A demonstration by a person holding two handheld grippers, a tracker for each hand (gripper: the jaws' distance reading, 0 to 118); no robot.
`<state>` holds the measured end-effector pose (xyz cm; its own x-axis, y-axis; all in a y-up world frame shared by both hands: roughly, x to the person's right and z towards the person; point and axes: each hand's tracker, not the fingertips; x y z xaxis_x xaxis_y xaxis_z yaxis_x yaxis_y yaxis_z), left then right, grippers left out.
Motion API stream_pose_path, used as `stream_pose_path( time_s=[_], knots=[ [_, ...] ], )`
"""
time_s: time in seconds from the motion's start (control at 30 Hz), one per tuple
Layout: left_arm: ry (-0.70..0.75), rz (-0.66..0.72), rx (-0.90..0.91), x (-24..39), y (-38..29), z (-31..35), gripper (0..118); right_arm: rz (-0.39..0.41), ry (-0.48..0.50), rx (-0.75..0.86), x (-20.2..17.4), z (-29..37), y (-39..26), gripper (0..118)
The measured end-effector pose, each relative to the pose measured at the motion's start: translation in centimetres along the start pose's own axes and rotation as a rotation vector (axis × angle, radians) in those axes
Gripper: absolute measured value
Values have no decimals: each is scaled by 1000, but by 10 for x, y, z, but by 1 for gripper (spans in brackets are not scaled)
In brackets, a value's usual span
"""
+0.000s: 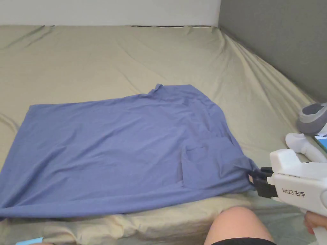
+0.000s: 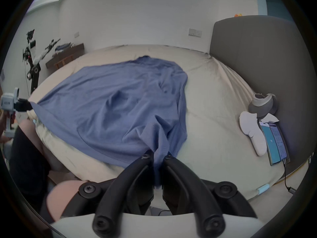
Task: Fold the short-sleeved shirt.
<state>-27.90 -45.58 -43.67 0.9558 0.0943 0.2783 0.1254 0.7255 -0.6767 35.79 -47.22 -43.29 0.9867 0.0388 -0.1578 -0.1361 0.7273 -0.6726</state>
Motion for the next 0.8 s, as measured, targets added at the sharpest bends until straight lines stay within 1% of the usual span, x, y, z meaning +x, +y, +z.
stream_pose_path(
  time_s=[0.03, 0.17, 0.23, 0.27, 0.3, 0.4, 0.5, 0.57, 0.67, 0.73, 0.77, 0.8],
  knots=[
    [1, -4, -1, 0, 5, 2, 5, -13, -2, 9, 2, 4, 6, 7],
    [-20, -41, -27, -12, 47, -1, 5, -7, 1, 17, 11, 7, 48, 7],
    [-19, -30, -71, -22, 74, -15, 5, -7, 5, -13, 13, -1, 74, 7],
    [-12, -10, -92, -26, 87, -23, 5, -22, 14, -54, 17, -10, 87, 7],
    [-15, 1, -100, -30, 100, -31, 5, -29, -4, -45, 20, -19, 99, 7],
    [2, -29, -124, -35, 131, -64, 5, -32, -18, -59, 26, -47, 131, 7],
    [10, -47, -197, -45, 148, -105, 5, 14, -60, -109, 27, -86, 150, 7],
    [39, -42, -228, -50, 152, -130, 5, 7, -70, -140, 25, -110, 156, 7],
    [41, 5, -275, -59, 154, -160, 5, 40, -100, -164, 24, -142, 156, 7],
    [49, 6, -278, -66, 150, -176, 7, 29, -121, -164, 24, -155, 155, 9],
    [59, 1, -276, -67, 148, -180, 21, 2, -134, -147, 28, -159, 152, 25],
    [94, -10, -249, -67, 147, -178, 41, -40, -161, -125, 29, -159, 151, 54]
  ],
)
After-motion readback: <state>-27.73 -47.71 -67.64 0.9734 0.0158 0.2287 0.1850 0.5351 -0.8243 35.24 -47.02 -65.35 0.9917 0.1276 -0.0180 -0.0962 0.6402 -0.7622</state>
